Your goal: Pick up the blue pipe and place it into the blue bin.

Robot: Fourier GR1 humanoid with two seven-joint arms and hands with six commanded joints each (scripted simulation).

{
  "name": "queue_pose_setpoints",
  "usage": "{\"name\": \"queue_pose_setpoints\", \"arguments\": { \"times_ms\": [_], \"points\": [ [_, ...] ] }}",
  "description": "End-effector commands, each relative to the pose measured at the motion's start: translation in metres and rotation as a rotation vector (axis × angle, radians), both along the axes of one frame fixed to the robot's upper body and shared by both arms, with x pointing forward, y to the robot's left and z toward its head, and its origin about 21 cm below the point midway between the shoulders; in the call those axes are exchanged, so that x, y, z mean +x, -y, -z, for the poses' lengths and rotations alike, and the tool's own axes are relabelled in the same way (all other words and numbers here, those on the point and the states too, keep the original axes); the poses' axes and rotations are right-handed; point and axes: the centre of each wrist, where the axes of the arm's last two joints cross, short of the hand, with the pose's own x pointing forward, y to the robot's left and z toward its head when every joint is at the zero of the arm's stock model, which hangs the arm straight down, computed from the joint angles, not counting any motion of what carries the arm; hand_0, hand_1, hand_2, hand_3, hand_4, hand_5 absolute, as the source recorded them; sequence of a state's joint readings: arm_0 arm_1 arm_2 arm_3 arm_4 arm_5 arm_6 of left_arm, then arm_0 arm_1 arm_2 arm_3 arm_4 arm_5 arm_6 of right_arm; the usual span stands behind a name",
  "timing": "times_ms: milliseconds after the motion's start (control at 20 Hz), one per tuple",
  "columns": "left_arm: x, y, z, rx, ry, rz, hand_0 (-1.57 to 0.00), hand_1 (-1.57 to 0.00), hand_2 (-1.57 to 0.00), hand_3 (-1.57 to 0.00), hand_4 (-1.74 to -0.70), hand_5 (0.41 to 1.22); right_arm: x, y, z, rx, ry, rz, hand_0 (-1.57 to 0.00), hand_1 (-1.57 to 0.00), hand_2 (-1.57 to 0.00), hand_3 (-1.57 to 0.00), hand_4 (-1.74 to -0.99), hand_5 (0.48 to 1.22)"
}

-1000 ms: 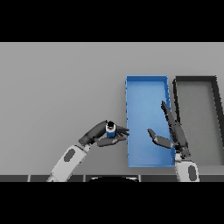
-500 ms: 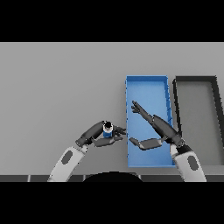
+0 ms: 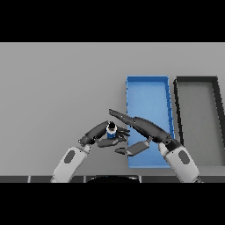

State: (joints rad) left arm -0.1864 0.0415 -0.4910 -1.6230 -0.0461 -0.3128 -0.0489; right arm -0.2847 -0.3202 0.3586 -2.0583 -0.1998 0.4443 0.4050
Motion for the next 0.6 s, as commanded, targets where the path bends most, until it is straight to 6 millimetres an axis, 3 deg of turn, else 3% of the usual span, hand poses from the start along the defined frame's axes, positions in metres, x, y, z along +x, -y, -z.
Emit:
{"name": "queue_pose_setpoints", "arguments": {
  "times_ms": [0, 250, 350, 400, 450, 500, 550],
  "points": [
    [0.000, 0.001, 0.001, 0.006, -0.006, 0.001, -1.57, -1.57, -1.57, -1.57, -1.48, 1.221, 0.002, -0.009, 0.002, -0.007, -0.007, -0.022, 0.00, 0.00, 0.00, 0.00, -1.195, 0.513],
    [0.006, -0.002, 0.004, -0.011, -0.025, 0.026, -1.57, -1.57, -1.57, -1.57, -1.45, 1.221, 0.021, -0.039, -0.003, -0.024, -0.030, -0.081, 0.00, -0.01, -0.02, 0.00, -1.214, 0.511],
    [0.006, 0.002, 0.004, -0.021, -0.023, 0.032, -1.57, -1.57, -1.57, -1.57, -1.46, 1.221, 0.026, -0.042, -0.007, -0.028, -0.036, -0.101, -0.02, -0.11, -0.13, -0.05, -1.222, 0.517],
    [0.006, 0.000, 0.002, -0.006, -0.029, 0.016, -1.57, -1.57, -1.57, -1.57, -1.51, 1.221, 0.028, -0.046, -0.006, -0.038, -0.043, -0.119, -0.17, -0.24, -0.25, -0.14, -1.255, 0.519],
    [0.002, -0.004, 0.005, 0.000, -0.047, 0.008, -1.57, -1.57, -1.54, -1.30, -1.56, 1.221, 0.030, -0.049, -0.004, -0.049, -0.044, -0.122, -0.40, -0.44, -0.43, -0.31, -1.303, 0.520],
    [0.001, -0.002, 0.004, 0.007, -0.072, 0.006, -1.57, -1.57, -1.53, -1.14, -1.60, 1.221, 0.032, -0.055, -0.007, -0.055, -0.038, -0.127, -0.63, -0.65, -0.66, -0.50, -1.383, 0.523],
    [0.002, 0.000, 0.004, 0.019, -0.075, 0.005, -1.57, -1.57, -1.54, -1.16, -1.63, 1.221, 0.035, -0.057, -0.002, -0.064, -0.041, -0.120, -0.82, -0.84, -0.84, -0.66, -1.446, 0.527]
  ]
}}
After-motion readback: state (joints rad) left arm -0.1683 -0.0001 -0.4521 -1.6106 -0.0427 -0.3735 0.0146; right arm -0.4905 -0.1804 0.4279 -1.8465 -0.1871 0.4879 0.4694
